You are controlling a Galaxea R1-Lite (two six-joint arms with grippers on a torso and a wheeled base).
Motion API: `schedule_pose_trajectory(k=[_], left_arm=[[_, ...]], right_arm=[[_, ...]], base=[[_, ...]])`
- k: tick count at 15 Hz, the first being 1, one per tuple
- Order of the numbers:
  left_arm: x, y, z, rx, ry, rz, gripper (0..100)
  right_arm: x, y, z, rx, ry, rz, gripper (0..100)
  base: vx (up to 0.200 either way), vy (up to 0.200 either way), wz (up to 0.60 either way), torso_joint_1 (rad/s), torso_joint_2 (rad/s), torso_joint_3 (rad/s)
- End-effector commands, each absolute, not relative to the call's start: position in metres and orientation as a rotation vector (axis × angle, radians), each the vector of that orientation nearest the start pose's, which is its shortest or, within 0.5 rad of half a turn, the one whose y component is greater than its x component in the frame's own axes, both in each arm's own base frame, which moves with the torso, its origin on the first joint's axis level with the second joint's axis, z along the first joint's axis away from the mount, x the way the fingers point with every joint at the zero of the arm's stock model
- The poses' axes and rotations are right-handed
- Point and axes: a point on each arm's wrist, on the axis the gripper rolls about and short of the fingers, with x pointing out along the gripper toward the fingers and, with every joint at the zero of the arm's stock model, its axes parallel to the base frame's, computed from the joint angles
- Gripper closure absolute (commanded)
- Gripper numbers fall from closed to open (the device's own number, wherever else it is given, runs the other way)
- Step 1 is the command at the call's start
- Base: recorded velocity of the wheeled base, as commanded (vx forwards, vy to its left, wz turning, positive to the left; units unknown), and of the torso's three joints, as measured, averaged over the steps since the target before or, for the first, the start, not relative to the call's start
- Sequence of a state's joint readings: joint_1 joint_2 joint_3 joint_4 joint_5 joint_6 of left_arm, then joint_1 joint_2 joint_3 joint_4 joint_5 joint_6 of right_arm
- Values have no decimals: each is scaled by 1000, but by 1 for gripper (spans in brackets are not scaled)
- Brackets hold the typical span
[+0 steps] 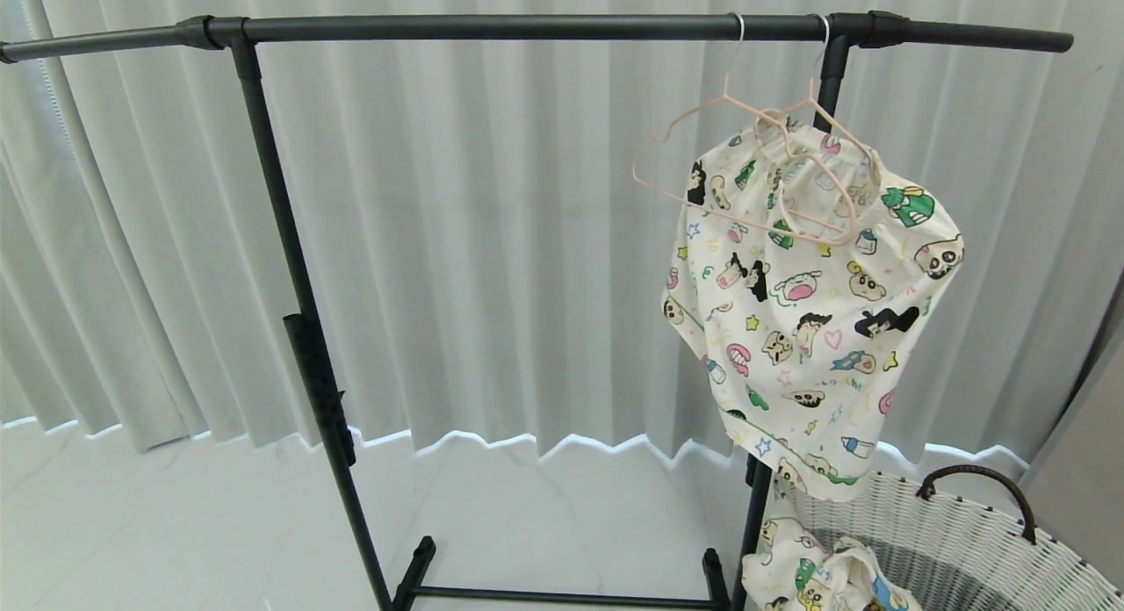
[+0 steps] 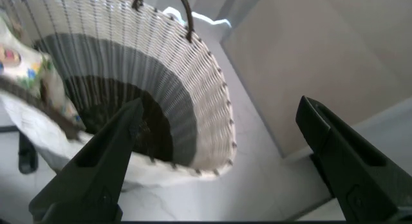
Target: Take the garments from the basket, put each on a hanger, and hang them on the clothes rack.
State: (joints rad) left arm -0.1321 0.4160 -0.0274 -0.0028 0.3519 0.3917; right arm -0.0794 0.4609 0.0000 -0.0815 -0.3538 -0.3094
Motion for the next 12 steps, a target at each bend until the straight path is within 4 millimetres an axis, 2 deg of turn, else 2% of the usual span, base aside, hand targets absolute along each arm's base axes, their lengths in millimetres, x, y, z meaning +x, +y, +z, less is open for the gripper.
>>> schedule_pose_trajectory(k=[1,6,8,10,12], left_arm=[[14,6,87,486,449,134,0],[14,6,86,491,456,130,0],[14,6,86,503,454,129,0],[14,6,86,513,454,127,0],[14,6,87,512,449,128,0]], right_arm=[[16,-9,85,-338,463,-358,0],[19,-9,84,-315,496,-332,0],[23,-4,86,-299,477,-92,0],[40,1,100,-323,502,127,0],[73,4,108,-330,616,257,0]], base=[[0,0,0,0,0,0],[0,0,0,0,0,0],[0,0,0,0,0,0],[0,0,0,0,0,0],[0,0,0,0,0,0]])
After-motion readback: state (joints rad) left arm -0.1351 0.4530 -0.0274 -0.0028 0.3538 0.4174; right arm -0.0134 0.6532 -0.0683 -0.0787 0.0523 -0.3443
